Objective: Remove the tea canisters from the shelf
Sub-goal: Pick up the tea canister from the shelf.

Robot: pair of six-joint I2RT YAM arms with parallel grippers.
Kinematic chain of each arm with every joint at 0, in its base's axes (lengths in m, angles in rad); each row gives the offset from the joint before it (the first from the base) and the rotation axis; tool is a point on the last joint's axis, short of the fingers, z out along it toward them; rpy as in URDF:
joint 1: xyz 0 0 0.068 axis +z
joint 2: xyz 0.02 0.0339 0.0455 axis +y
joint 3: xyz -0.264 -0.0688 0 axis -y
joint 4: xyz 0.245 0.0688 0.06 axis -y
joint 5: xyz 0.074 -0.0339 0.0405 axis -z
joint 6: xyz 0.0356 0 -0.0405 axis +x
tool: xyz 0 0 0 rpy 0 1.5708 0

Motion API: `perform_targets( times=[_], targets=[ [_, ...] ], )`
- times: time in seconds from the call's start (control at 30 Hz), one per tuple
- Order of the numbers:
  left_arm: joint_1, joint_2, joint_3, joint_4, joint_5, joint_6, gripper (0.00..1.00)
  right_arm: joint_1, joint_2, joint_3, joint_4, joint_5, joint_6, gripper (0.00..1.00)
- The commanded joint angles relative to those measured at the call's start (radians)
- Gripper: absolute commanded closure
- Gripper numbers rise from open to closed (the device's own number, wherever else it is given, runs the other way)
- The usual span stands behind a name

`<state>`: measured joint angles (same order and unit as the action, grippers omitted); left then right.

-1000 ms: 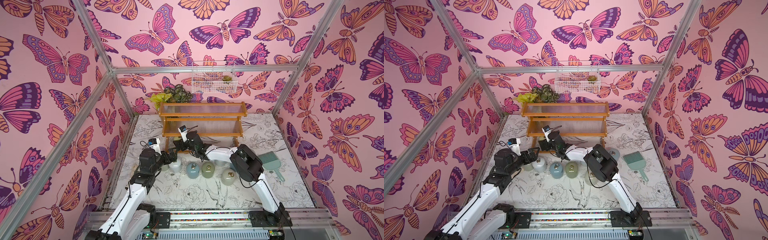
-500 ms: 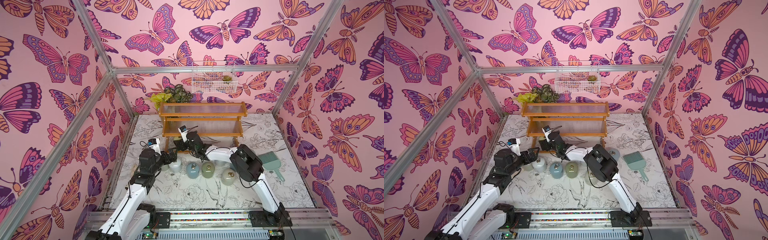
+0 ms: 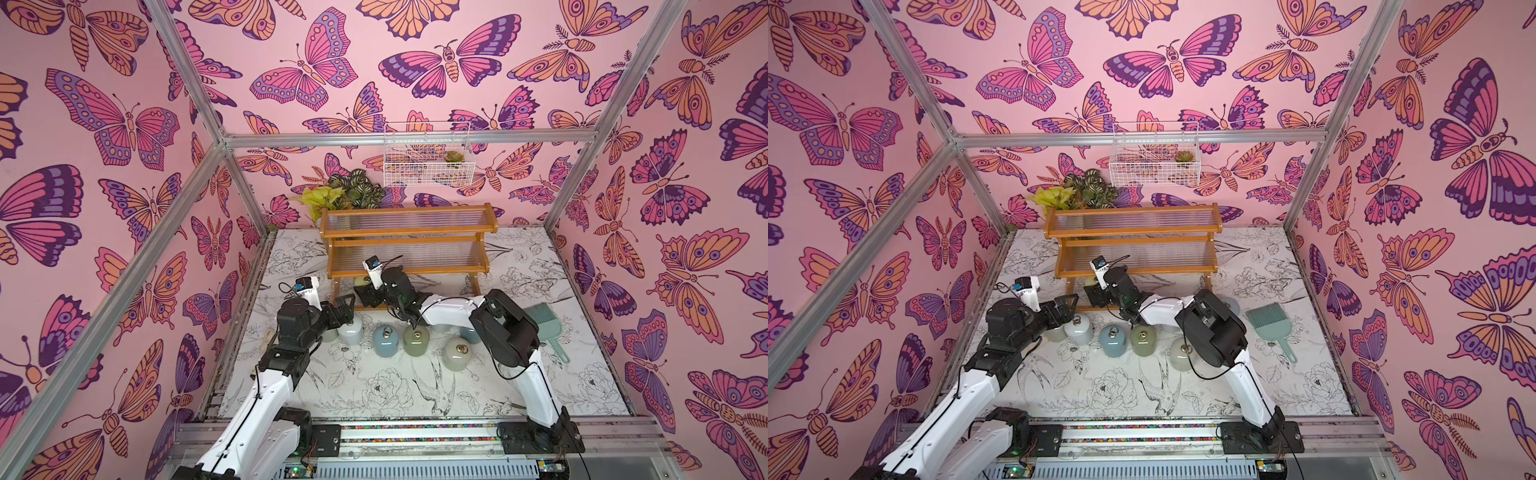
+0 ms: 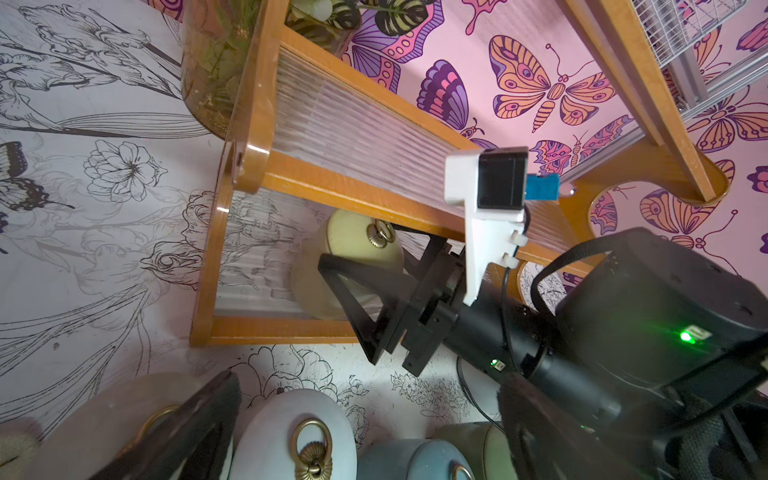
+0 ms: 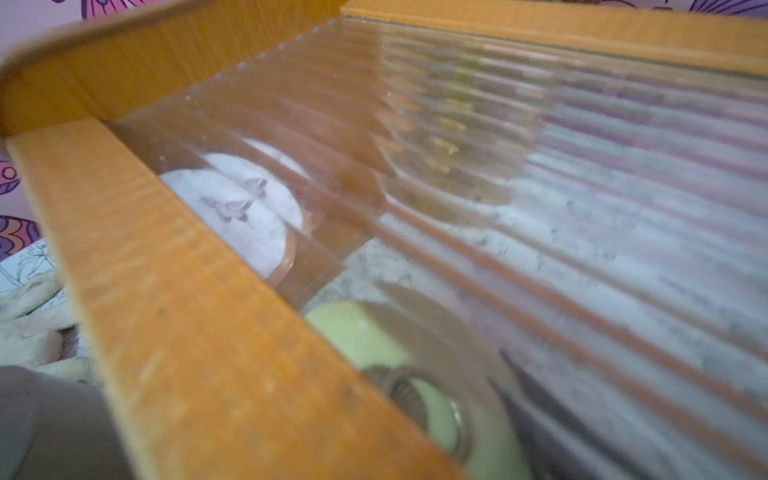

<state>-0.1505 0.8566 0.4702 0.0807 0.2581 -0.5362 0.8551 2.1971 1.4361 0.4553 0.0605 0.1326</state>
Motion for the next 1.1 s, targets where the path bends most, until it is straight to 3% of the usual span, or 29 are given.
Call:
perform_targets(
  times=[0.0,0.6,1.07],
  targets=[
    [0.006,-0.014,-0.013,0.002,-0.005,0.002,0.00,-0.001,-0.126,-0.017,0.063,-0.004,-0.065,0.23],
    [0.007,-0.018,-0.004,-0.015,-0.010,0.015,0.00,-0.003,-0.153,-0.017,0.116,-0.001,-0.079,0.22],
    [0.007,-0.027,-0.017,-0.018,-0.011,0.018,0.00,-0.003,-0.211,-0.091,0.259,-0.023,-0.111,0.22]
  ],
)
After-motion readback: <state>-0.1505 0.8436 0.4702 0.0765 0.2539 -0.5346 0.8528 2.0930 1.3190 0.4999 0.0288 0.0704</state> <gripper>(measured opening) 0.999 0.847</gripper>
